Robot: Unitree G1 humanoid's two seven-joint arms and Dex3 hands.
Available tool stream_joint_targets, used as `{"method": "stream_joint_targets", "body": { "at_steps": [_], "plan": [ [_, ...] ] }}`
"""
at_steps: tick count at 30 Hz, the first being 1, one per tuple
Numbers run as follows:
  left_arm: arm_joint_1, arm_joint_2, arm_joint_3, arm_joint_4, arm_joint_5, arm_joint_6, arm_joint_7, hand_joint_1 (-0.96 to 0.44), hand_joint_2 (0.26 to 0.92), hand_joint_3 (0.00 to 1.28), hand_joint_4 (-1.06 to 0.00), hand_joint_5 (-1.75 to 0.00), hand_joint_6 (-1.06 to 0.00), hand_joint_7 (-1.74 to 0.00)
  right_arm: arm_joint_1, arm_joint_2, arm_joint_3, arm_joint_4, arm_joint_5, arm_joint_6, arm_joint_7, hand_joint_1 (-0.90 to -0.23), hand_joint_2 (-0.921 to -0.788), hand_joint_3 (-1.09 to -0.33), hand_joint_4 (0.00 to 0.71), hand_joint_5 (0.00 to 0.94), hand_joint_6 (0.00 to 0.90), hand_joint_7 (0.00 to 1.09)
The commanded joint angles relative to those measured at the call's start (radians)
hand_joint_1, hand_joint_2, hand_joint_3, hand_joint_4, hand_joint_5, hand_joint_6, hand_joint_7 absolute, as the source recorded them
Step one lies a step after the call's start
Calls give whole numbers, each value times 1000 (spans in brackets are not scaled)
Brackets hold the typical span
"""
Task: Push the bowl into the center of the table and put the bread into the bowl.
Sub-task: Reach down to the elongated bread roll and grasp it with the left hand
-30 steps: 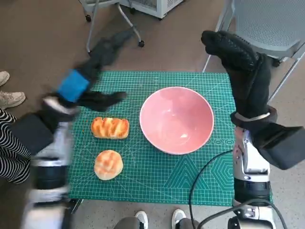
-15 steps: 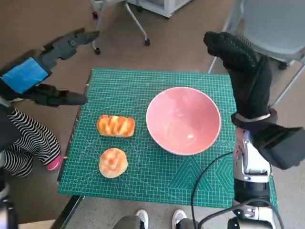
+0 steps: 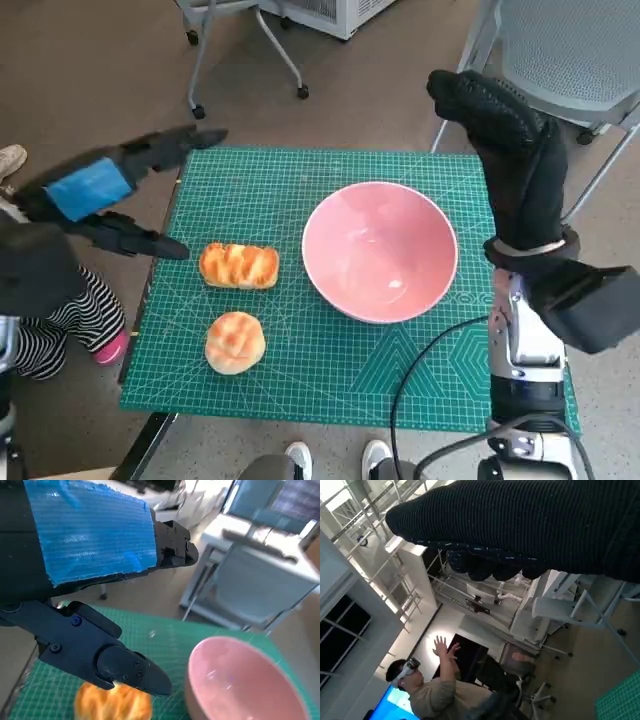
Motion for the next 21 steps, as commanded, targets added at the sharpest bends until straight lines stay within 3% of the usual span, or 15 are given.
{"method": "stream_joint_targets", "body": {
  "at_steps": [1,9,21],
  "plan": [
    [20,18,-54,-38,80,31,6,-439,769,3,-131,0,-214,-78,4,1,-2,15,18,9,9,-696,-921,-706,193,10,-1,600],
    [20,-36,-153,-8,176,43,22,-424,766,7,-132,-1,-232,-45,3,2,-1,23,27,6,16,-695,-921,-704,192,9,-1,600],
    [-26,-100,-234,169,219,-6,27,-334,764,2,-133,-1,-245,-22,10,-6,0,13,39,12,26,-685,-921,-706,186,5,-1,596]
  ]
}}
